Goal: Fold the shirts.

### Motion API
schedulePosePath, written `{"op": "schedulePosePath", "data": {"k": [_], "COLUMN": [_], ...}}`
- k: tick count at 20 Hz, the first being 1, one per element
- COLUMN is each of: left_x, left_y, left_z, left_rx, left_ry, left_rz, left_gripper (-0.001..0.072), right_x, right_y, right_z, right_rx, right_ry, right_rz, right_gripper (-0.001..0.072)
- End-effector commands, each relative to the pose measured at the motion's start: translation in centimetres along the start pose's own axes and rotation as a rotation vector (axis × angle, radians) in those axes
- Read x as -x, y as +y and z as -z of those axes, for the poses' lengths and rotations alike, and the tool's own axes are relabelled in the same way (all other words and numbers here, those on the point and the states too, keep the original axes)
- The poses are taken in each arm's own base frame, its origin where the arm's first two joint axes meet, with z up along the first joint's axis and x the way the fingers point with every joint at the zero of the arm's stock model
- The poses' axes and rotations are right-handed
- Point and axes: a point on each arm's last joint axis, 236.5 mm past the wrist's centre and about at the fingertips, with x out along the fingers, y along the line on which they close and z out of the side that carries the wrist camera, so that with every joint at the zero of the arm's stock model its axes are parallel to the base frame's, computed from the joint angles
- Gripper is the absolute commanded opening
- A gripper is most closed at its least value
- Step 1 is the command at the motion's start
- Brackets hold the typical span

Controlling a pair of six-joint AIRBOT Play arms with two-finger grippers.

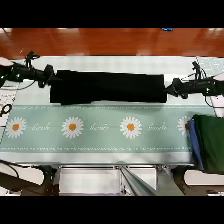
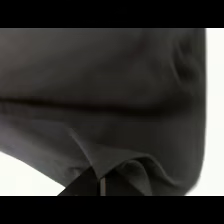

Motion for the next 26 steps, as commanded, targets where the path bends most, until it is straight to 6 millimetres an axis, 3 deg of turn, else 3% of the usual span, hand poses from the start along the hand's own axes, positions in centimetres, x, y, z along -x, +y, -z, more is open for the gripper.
{"op": "schedulePosePath", "data": {"k": [1, 5, 9, 10, 11, 12, 13, 15, 18, 20, 22, 23, 25, 26], "left_x": [-2.3, -4.0, -5.0, -5.2, -5.2, -5.1, -4.6, -2.2, 4.2, 8.4, 11.5, 12.5, 13.4, 13.1], "left_y": [0.2, -0.2, -0.1, -0.2, -0.3, -0.4, -0.1, 2.4, 5.3, 4.4, 1.9, 0.4, -2.4, -2.9], "left_z": [-4.2, -6.0, -6.9, -6.8, -6.7, -6.0, -5.4, -4.2, -4.1, -5.4, -6.5, -6.4, -4.1, -2.4], "left_rx": [0.068, 0.025, 0.005, 0.001, -0.001, -0.004, -0.018, 0.0, -0.098, -0.148, -0.225, -0.266, -0.332, -0.351], "left_ry": [-0.001, -0.005, -0.019, -0.018, -0.011, 0.016, 0.049, 0.119, 0.104, -0.021, -0.201, -0.291, -0.434, -0.469], "left_rz": [0.014, 0.022, 0.024, 0.023, 0.023, 0.025, 0.016, -0.081, -0.261, -0.292, -0.295, -0.293, -0.268, -0.27], "left_gripper": [0.0015, 0.0015, 0.0015, 0.0061, 0.0298, 0.0504, 0.0511, 0.051, 0.0509, 0.0509, 0.0509, 0.051, 0.051, 0.051], "right_x": [-1.6, -3.2, -4.4, -4.6, -4.8, -4.8, -4.3, -1.5, 5.5, 9.1, 9.8, 9.2, 6.6, 5.1], "right_y": [0.2, -0.7, -1.5, -1.7, -1.8, -1.7, -1.5, -1.0, -1.0, -3.2, -6.7, -7.8, -9.1, -9.0], "right_z": [-4.5, -7.8, -9.2, -9.5, -9.6, -9.5, -9.5, -9.5, -9.5, -8.7, -7.7, -7.1, -5.8, -5.4], "right_rx": [-0.003, -0.013, -0.03, -0.04, -0.047, -0.049, -0.046, -0.05, -0.033, -0.043, -0.108, -0.147, -0.221, -0.23], "right_ry": [-0.06, -0.069, -0.075, -0.084, -0.089, -0.085, -0.08, -0.073, -0.1, -0.136, -0.19, -0.207, -0.214, -0.207], "right_rz": [-0.023, -0.028, -0.033, -0.034, -0.037, -0.042, -0.047, -0.068, -0.072, 0.025, 0.136, 0.147, 0.126, 0.104], "right_gripper": [0.0025, 0.0025, 0.0026, 0.0055, 0.0331, 0.0418, 0.0418, 0.0418, 0.0418, 0.0419, 0.0419, 0.0419, 0.0419, 0.0419]}}
